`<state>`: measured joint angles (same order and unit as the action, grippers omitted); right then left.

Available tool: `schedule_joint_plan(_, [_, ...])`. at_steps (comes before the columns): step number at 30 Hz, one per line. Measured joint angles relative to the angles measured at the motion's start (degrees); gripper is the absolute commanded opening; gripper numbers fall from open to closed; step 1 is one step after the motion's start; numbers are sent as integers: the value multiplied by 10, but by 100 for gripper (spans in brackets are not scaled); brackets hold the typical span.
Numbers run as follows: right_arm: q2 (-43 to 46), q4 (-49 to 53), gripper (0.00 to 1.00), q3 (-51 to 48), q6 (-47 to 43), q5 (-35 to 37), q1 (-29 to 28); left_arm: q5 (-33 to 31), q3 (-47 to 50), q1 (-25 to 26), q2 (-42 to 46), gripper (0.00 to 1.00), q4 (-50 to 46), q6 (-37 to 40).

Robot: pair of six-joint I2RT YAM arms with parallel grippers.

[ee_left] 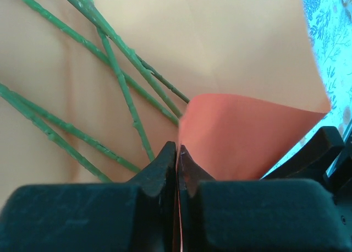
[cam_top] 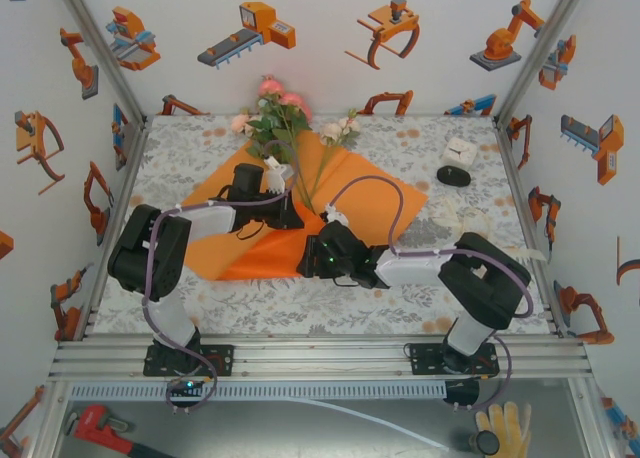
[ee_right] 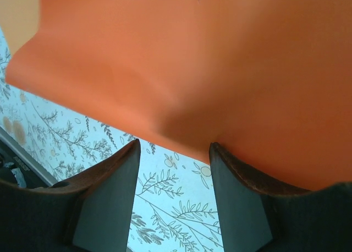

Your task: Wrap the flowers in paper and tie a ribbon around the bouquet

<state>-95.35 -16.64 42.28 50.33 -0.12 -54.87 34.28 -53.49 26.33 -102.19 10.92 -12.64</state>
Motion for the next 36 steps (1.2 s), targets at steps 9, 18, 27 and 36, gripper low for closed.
schedule_joint_plan(9, [-2,-3,51,0,25,6,-1,-5,0,-1,29,52,0,-10])
schedule_joint_plan(18, [18,14,51,0,24,14,0,-106,2,-1,232,57,-98,-24])
schedule_joint_plan(27, [19,23,51,-1,24,19,-1,-173,190,21,471,37,-153,-161])
schedule_joint_plan(36, [33,47,51,-10,28,60,0,-157,273,63,459,36,-198,-184])
